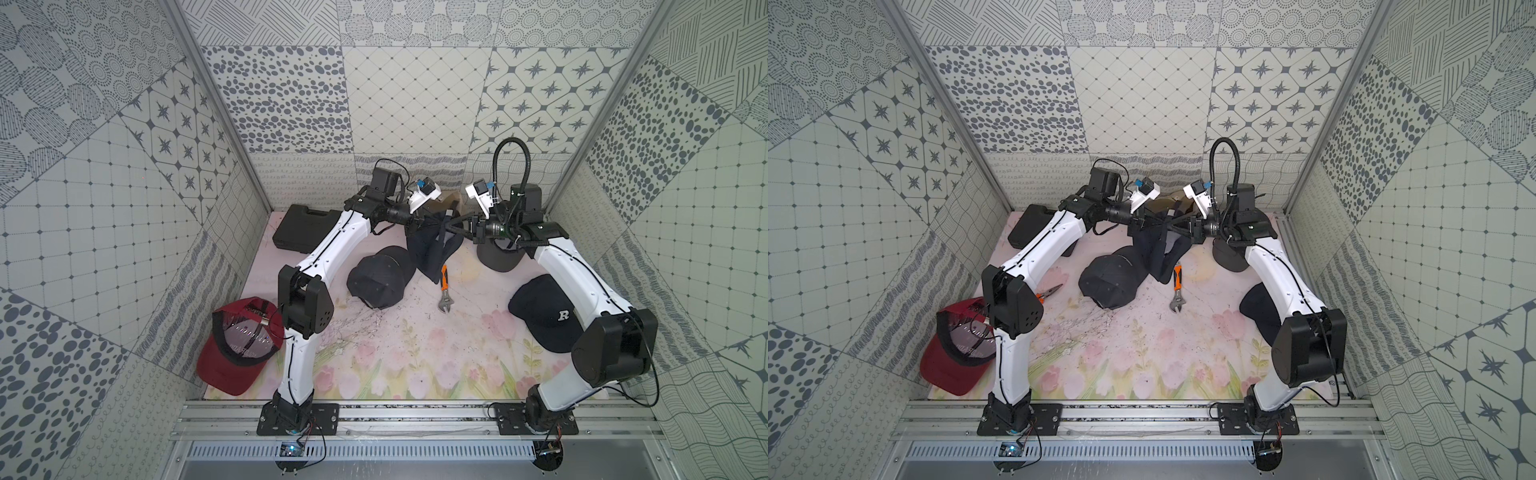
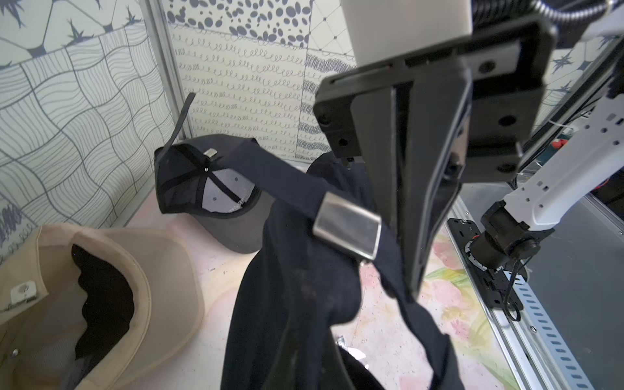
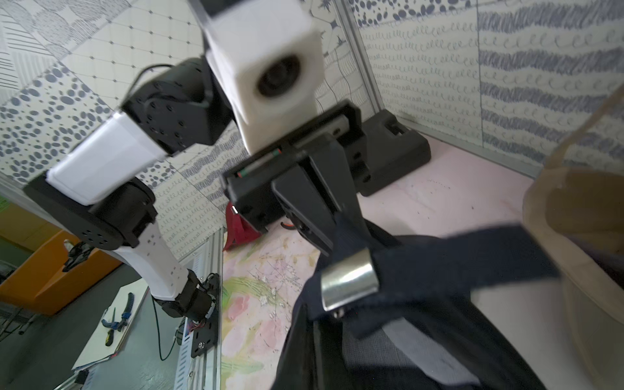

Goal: Open the adjustable buckle of the baseball cap
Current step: Pick up the baseball cap from the center of the board, then open the adjustable buckle on the baseball cap.

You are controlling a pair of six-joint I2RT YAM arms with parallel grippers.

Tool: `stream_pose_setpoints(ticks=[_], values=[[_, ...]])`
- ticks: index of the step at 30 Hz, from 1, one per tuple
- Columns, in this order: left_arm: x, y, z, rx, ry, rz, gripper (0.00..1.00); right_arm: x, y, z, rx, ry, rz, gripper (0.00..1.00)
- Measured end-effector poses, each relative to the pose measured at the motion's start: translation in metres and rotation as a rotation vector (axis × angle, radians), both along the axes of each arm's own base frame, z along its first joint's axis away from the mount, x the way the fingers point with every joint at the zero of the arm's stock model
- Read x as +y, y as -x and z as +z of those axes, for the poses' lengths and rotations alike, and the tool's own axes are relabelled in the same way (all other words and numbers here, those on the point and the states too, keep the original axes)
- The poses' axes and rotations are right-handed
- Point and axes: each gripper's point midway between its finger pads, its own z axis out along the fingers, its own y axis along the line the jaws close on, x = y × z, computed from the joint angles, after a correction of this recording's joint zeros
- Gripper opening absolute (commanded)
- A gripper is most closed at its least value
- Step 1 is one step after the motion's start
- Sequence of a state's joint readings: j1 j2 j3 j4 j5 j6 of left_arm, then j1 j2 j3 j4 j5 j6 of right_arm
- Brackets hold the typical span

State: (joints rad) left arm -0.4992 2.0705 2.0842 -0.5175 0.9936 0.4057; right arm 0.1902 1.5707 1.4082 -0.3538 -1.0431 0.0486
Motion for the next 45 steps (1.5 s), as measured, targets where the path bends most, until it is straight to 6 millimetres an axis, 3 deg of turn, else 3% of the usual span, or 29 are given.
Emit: stream_pose_setpoints(ticks=[1, 3, 5, 10, 17, 27, 34, 40, 45], values=[[0.002, 0.001, -0.001, 0.006, -0.004, 0.015, 0.0, -0.002, 0.0, -0.007, 0.02, 0.008, -0.02, 0.17], [0.004, 0.002, -0.001, 0.009, -0.005, 0.045, 0.0, -0.006, 0.001, -0.021, 0.061, 0.025, -0.065, 0.35], [0.007, 0.003, 0.0, 0.005, -0.004, 0.07, 0.0, -0.009, 0.002, -0.026, 0.076, 0.031, -0.094, 0.42], [0.009, 0.005, -0.003, -0.02, -0.006, 0.116, 0.0, -0.014, 0.011, -0.004, 0.025, 0.009, -0.137, 0.56], [0.009, -0.001, -0.009, -0.063, -0.011, 0.154, 0.0, -0.028, 0.014, 0.044, -0.053, -0.071, -0.211, 0.56], [0.005, 0.006, -0.006, -0.146, -0.005, 0.137, 0.0, -0.038, -0.023, 0.068, 0.094, -0.185, -0.322, 0.54], [0.001, 0.01, -0.005, -0.189, -0.006, 0.116, 0.0, -0.031, -0.044, 0.057, 0.231, -0.233, -0.324, 0.45], [0.0, 0.012, -0.004, -0.215, -0.007, 0.104, 0.0, -0.021, -0.05, 0.048, 0.303, -0.243, -0.297, 0.4], [-0.001, 0.012, -0.003, -0.233, -0.008, 0.1, 0.0, -0.015, -0.048, 0.049, 0.319, -0.249, -0.268, 0.26]])
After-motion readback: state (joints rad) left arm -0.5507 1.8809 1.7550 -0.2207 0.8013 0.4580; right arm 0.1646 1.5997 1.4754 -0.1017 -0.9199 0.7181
